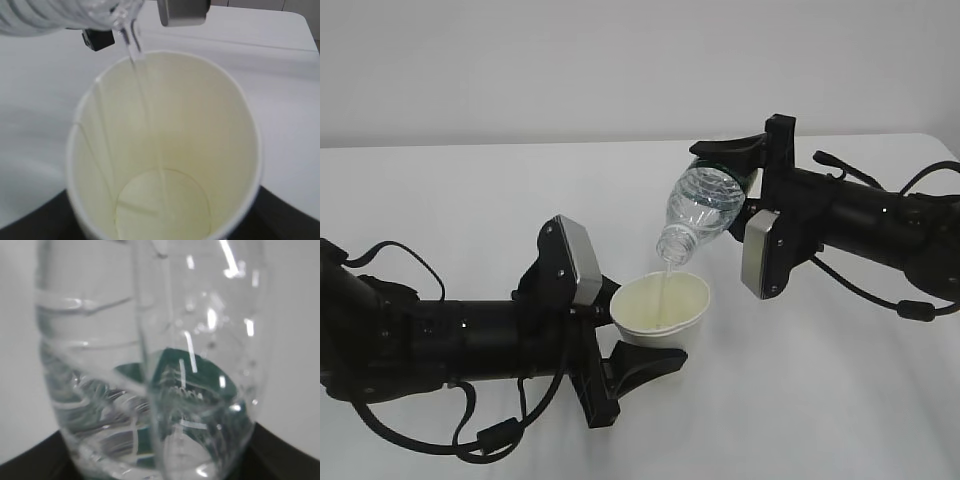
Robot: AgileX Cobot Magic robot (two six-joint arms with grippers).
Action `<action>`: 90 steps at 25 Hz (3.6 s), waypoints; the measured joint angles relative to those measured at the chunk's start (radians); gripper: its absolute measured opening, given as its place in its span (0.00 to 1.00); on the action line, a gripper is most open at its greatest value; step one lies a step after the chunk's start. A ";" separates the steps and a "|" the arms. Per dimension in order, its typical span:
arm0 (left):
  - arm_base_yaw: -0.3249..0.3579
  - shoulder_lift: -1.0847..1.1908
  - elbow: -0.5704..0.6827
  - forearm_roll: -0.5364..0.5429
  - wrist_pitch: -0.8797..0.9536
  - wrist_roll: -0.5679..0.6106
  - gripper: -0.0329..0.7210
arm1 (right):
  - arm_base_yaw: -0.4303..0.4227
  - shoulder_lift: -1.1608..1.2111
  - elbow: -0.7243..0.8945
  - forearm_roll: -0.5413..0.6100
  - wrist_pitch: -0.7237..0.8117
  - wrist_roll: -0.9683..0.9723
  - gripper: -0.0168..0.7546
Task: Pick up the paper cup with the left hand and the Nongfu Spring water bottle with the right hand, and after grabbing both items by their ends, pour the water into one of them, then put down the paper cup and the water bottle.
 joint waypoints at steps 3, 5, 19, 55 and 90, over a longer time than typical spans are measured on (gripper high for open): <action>0.000 0.000 0.000 0.000 0.000 0.000 0.65 | 0.000 0.000 0.000 0.000 0.000 -0.002 0.63; 0.000 0.000 0.000 0.000 0.000 0.000 0.65 | 0.000 0.000 0.000 0.000 0.000 -0.002 0.63; 0.000 0.000 0.000 0.000 0.000 0.000 0.65 | 0.000 0.000 0.000 0.004 -0.002 -0.002 0.63; 0.000 0.000 0.000 0.000 0.013 0.000 0.65 | 0.000 0.000 0.000 0.012 -0.002 -0.042 0.63; 0.000 0.000 0.000 0.000 0.019 0.000 0.65 | 0.000 0.000 0.000 0.019 -0.002 -0.052 0.63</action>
